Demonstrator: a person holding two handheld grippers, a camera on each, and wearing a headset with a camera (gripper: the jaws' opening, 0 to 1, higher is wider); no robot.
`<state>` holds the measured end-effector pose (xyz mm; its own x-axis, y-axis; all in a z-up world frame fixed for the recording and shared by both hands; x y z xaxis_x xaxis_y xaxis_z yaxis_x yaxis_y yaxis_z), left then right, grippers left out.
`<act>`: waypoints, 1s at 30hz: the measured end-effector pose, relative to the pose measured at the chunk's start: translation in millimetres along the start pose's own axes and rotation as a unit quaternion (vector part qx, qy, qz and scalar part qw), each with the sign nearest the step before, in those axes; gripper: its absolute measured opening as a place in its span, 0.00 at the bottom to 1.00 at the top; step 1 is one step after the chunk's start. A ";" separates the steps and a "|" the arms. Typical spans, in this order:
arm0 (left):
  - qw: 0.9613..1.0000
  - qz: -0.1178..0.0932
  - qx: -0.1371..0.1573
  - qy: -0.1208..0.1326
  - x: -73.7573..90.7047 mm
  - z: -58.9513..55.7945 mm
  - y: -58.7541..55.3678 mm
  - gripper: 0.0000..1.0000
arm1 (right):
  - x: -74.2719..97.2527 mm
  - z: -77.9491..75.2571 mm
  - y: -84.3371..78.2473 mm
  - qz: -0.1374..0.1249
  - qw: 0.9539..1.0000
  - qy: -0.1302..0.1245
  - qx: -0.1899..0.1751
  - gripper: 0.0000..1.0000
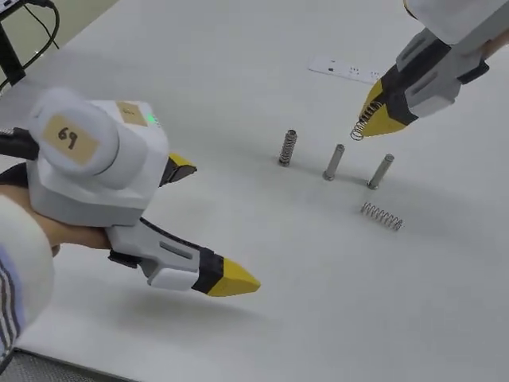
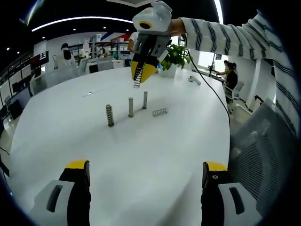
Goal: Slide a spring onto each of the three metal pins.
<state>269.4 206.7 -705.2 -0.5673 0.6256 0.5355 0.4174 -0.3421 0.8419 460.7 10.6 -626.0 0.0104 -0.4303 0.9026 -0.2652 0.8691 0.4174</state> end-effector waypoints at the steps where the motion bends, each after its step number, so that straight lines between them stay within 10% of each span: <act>1: 1.000 0.000 0.000 0.000 0.0 0.0 -0.1 0.97 | -2.0 -1.0 -0.3 0.000 1.000 0.001 -0.001 0.08; 30: 0.999 -0.022 0.018 0.021 10.4 1.7 4.9 0.96 | -37.2 -8.1 1.5 0.034 0.999 0.039 0.002 0.08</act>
<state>266.8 212.7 -695.6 -0.6152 0.6093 0.5002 0.4152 -0.2889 0.8626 467.8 29.9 -658.1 0.0668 -0.3510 0.9340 -0.2717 0.8943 0.3555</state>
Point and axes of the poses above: the centre of the closed fingertips' face, and the gripper's own axes: x roughly backward along the fingers, z roughly to its left, y roughly out of its top, the point moved 10 cm from there along x, roughly backward along the fingers, and after that the axes turned 2 degrees about -z, right-handed, at the moved point
